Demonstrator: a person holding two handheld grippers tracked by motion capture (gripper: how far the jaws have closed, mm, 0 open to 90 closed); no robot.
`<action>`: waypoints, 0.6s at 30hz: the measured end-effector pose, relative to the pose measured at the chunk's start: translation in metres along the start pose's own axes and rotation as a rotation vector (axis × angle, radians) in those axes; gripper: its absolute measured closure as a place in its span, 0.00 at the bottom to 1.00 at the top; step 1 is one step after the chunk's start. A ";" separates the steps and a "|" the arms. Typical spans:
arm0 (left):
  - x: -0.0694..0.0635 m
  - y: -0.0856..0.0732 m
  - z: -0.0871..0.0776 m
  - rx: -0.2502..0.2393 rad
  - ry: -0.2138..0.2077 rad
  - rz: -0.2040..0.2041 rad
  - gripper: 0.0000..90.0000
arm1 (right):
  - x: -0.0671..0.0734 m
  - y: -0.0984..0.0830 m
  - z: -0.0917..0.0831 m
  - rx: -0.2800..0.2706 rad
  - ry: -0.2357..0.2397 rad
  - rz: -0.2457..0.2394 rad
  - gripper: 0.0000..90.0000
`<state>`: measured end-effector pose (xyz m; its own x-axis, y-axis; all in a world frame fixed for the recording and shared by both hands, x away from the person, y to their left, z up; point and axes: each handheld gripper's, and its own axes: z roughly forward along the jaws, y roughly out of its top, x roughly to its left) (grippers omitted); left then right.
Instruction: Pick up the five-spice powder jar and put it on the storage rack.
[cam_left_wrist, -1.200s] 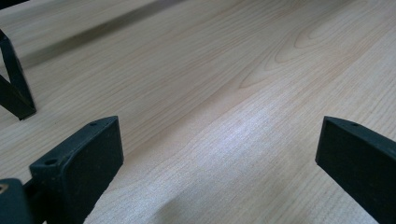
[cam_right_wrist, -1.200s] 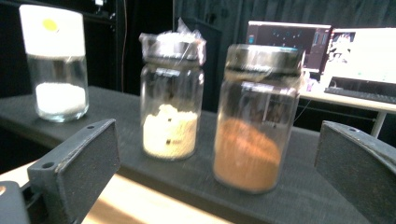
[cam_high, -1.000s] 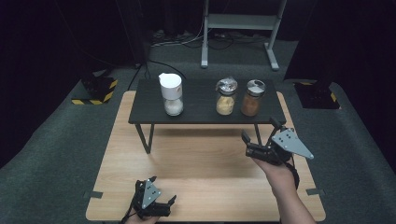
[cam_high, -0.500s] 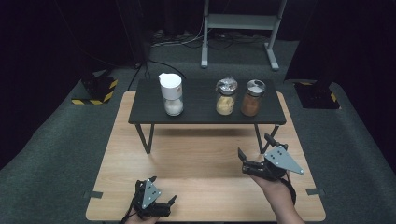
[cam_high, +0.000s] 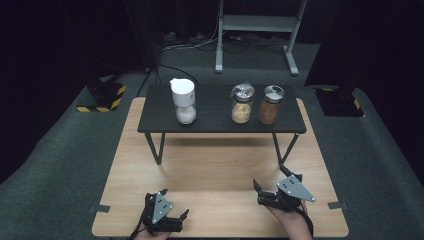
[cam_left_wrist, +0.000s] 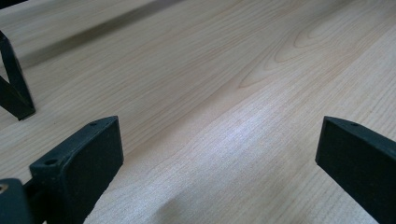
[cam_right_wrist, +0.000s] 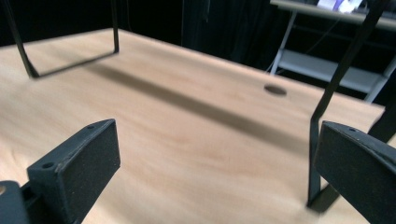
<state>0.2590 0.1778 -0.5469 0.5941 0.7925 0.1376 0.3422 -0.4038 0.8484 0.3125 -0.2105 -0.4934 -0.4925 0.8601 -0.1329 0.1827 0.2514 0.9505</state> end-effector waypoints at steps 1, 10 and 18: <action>0.000 0.000 0.000 0.000 0.000 0.000 0.01 | 0.000 0.000 0.000 0.000 0.000 0.000 0.00; 0.000 0.000 0.000 0.002 0.002 0.003 0.01 | 0.004 -0.039 -0.003 0.102 -0.015 -0.041 0.00; -0.001 0.000 0.000 0.003 0.004 0.007 0.01 | 0.003 -0.057 -0.009 0.185 -0.037 -0.133 0.00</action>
<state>0.2589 0.1771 -0.5470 0.5934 0.7917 0.1454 0.3408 -0.4107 0.8457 0.2932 -0.2266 -0.5451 -0.4915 0.8290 -0.2667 0.2730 0.4375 0.8568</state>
